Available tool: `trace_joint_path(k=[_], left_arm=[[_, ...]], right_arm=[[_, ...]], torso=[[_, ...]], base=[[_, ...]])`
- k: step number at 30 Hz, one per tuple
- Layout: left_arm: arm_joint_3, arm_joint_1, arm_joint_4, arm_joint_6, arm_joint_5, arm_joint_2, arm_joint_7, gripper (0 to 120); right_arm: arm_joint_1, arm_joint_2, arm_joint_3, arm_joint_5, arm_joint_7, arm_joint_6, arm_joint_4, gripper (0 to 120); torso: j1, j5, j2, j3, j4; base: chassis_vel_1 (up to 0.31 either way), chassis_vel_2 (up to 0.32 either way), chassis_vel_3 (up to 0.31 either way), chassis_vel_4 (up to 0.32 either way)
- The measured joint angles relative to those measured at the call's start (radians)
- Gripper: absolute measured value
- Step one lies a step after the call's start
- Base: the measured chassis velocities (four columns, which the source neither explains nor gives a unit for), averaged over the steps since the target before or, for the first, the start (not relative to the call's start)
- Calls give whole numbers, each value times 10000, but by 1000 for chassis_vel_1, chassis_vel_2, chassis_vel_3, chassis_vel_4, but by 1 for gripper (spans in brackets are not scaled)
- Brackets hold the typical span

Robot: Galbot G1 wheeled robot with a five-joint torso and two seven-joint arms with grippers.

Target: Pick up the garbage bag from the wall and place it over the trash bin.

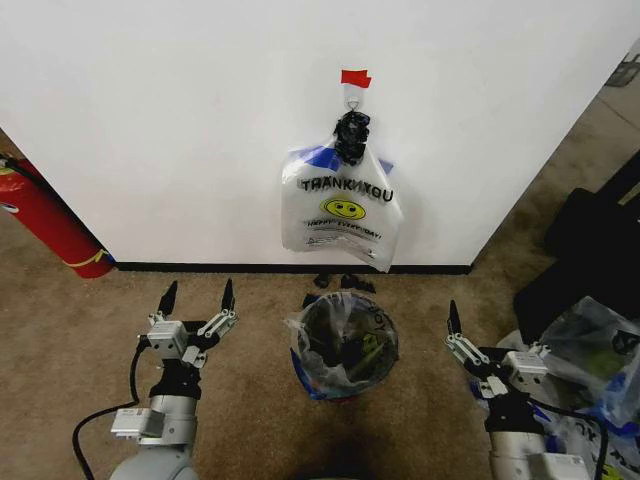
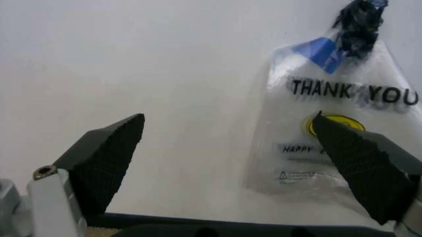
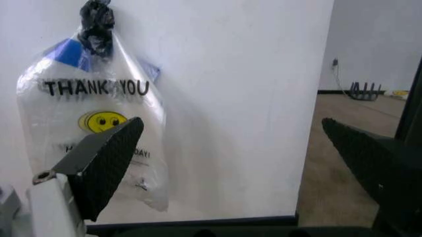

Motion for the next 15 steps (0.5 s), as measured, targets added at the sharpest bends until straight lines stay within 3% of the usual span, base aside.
trace_joint_path(k=[15], left_arm=[[-48,-130,52,195,-184,6,-144,100]], right_arm=[[14,-10,-162,-92,27,-306,263,100]], torso=[[0,-1,0,1,-1]], base=[[0,0,0,0]])
